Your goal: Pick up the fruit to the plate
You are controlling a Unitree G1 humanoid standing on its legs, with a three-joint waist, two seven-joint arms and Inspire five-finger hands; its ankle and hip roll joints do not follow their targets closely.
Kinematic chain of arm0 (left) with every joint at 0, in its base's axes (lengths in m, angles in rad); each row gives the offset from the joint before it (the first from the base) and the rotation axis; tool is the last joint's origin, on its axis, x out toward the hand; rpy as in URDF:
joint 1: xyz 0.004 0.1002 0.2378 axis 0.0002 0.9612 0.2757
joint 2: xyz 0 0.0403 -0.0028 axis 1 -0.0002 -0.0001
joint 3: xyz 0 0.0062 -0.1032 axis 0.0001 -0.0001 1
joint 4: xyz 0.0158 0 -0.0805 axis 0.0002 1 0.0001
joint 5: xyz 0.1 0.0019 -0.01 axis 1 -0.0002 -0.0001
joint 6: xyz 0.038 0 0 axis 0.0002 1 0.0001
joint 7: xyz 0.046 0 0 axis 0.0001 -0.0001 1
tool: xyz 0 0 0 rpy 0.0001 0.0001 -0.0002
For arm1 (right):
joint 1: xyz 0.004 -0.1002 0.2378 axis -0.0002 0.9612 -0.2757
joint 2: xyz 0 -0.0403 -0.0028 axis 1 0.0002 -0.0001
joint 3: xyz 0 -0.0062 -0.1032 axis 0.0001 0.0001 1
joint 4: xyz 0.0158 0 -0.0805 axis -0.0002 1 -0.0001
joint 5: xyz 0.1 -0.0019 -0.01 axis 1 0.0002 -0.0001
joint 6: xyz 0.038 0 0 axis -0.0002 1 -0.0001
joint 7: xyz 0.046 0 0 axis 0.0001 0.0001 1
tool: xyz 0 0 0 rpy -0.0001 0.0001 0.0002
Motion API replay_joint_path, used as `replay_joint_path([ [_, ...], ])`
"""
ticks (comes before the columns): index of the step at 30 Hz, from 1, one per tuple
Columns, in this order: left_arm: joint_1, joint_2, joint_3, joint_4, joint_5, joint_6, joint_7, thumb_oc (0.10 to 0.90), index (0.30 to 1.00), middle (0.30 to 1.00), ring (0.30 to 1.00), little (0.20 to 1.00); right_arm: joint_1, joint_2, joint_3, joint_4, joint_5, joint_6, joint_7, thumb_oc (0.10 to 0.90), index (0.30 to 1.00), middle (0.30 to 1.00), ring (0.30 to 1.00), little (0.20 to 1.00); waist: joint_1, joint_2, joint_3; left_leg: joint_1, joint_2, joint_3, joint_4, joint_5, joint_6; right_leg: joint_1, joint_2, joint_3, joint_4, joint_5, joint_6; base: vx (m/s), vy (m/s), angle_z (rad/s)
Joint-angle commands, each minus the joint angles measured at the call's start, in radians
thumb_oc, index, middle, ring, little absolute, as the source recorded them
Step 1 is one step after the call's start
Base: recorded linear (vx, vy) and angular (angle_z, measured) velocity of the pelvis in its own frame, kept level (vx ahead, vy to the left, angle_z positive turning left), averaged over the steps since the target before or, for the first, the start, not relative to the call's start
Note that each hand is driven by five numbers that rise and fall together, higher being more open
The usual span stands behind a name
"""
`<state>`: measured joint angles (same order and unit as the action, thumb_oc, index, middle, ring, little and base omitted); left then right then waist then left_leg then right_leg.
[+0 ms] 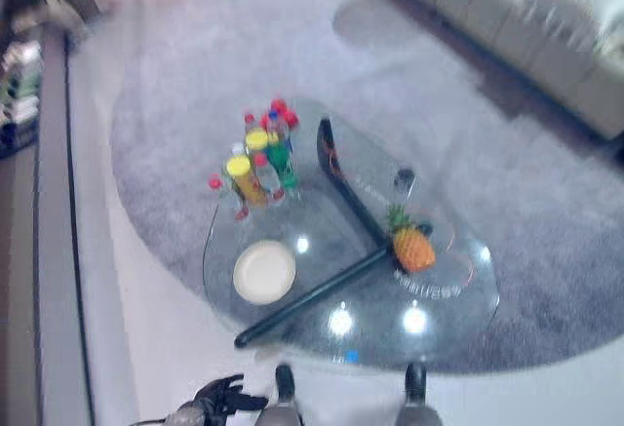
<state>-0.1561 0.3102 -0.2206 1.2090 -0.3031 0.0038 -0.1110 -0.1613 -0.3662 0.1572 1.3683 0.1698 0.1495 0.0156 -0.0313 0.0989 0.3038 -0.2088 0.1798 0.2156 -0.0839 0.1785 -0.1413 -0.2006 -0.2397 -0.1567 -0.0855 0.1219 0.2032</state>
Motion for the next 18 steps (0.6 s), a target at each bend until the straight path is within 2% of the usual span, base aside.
replay_joint_path([
  [1,-0.057,0.029,0.006,0.046,-0.087,-0.052,0.0,0.8,0.9,0.9,0.9,0.9,-0.033,-0.052,-0.017,0.027,0.075,-0.007,-0.031,0.8,0.9,0.9,0.9,0.9,0.001,-0.026,0.089,-0.009,-0.002,-0.059,-0.003,-0.041,-0.008,-0.025,-0.022,-0.022,0.01,0.047,-0.009,-0.15,-0.01,0.06],
  [5,-0.12,0.063,0.004,0.004,-0.228,-0.077,-0.025,0.8,0.9,0.9,0.9,0.9,-0.086,-0.088,-0.01,-0.016,0.137,-0.042,-0.021,0.8,0.9,0.9,0.9,0.9,0.001,-0.022,0.147,-0.064,-0.02,-0.071,-0.003,-0.032,-0.009,-0.083,-0.02,-0.02,0.011,0.06,-0.01,-0.14,-0.014,0.0],
  [10,-0.211,0.091,0.018,-0.073,-0.423,-0.129,0.012,0.8,0.9,0.9,0.9,0.9,-0.197,-0.122,0.013,-0.089,0.22,-0.101,-0.033,0.8,0.9,0.9,0.9,0.9,0.006,-0.028,0.215,-0.134,-0.02,-0.08,-0.003,-0.022,-0.006,-0.186,-0.021,-0.015,0.053,0.064,-0.01,-0.17,-0.045,0.01],
  [14,-0.251,0.093,0.026,-0.104,-0.503,-0.171,0.061,0.8,0.9,0.9,0.9,0.9,-0.24,-0.132,0.017,-0.126,0.259,-0.149,-0.085,0.8,0.9,0.9,0.9,0.9,0.015,-0.035,0.216,-0.202,-0.02,-0.093,0.004,-0.016,-0.005,-0.274,-0.023,-0.009,0.097,0.051,-0.008,-0.08,-0.073,-0.01],
  [15,-0.272,0.107,0.037,-0.11,-0.502,-0.179,0.077,0.8,0.9,0.9,0.9,0.9,-0.258,-0.135,0.015,-0.14,0.281,-0.171,-0.103,0.8,0.9,0.9,0.9,0.9,0.02,-0.043,0.216,-0.258,-0.017,-0.105,0.038,-0.021,-0.005,-0.325,-0.028,-0.007,0.125,0.046,-0.006,-0.08,-0.104,-0.01],
  [18,-0.291,0.116,0.041,-0.122,-0.508,-0.191,0.118,0.8,0.9,0.9,0.9,0.9,-0.282,-0.136,0.011,-0.159,0.293,-0.195,-0.142,0.8,0.9,0.9,0.9,0.9,0.02,-0.054,0.216,-0.329,-0.017,-0.119,0.098,-0.034,-0.004,-0.388,-0.029,0.003,0.165,0.041,-0.005,-0.07,-0.062,-0.01],
])
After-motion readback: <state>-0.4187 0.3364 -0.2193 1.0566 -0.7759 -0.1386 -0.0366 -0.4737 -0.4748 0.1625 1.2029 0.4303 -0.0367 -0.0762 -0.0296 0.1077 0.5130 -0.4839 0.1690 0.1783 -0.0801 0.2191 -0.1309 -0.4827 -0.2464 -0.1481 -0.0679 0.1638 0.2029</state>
